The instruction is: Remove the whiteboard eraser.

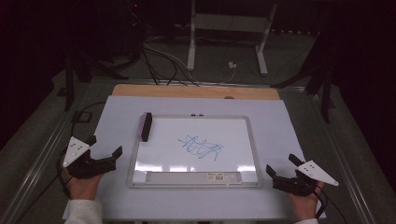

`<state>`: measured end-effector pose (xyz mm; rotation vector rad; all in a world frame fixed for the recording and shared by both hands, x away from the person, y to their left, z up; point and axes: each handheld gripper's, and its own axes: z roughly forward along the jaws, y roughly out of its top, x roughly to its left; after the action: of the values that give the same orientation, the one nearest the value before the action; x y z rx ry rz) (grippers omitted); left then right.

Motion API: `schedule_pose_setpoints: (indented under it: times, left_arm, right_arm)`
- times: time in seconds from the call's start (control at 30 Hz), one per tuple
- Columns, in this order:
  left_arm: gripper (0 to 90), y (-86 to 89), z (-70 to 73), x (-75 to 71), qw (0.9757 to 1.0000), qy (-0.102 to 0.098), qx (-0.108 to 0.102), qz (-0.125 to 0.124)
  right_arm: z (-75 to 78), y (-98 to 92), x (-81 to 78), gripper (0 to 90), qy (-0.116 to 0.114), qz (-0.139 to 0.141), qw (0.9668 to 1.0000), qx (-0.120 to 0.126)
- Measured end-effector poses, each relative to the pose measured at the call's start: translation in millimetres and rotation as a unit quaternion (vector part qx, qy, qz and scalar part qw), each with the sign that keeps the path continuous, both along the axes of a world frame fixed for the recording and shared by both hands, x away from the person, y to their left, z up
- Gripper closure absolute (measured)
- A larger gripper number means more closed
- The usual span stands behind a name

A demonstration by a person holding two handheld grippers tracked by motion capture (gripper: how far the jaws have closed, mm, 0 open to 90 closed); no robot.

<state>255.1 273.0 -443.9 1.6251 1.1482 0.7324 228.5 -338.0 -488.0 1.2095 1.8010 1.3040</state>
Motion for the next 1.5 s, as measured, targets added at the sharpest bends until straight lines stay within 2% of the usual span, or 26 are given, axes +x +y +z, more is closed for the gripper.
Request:
schedule_pose_setpoints:
  times: [0.3, 0.43, 0.67, 1.03, 1.27, 1.5]
  left_arm:
    - [0.6, -7.3, 1.4, 18.7, 0.9999, 0.0, -0.009, -0.007]
    - [0.7, -14.0, -0.2, 31.0, 0.9999, 0.009, -0.008, -0.01]
    - [0.7, -16.3, -3.7, 44.6, 0.9995, 0.021, -0.023, -0.007]
    - [1.0, -17.7, -10.5, 61.0, 0.9988, 0.045, -0.022, -0.001]
    - [1.5, -21.0, -15.8, 69.5, 0.9978, 0.066, -0.01, -0.001]
    - [1.6, -24.4, -15.6, 78.0, 0.997, 0.077, -0.005, 0.0]
  right_arm:
    - [-1.9, -1.0, 2.5, 0.3, 0.005, 0.0, 1.0, -0.004]
    - [-1.7, -1.7, 2.4, 0.2, 0.003, -0.002, 1.0, -0.003]
    - [-1.8, -1.1, 2.5, 0.2, 0.004, 0.0, 1.0, -0.004]
    - [-1.3, -0.8, 2.1, 0.2, 0.003, -0.002, 1.0, -0.002]
    - [-1.3, -0.7, 2.1, 0.2, 0.004, -0.002, 1.0, -0.002]
    - [-1.2, -0.9, 2.0, 0.2, 0.004, -0.001, 1.0, -0.001]
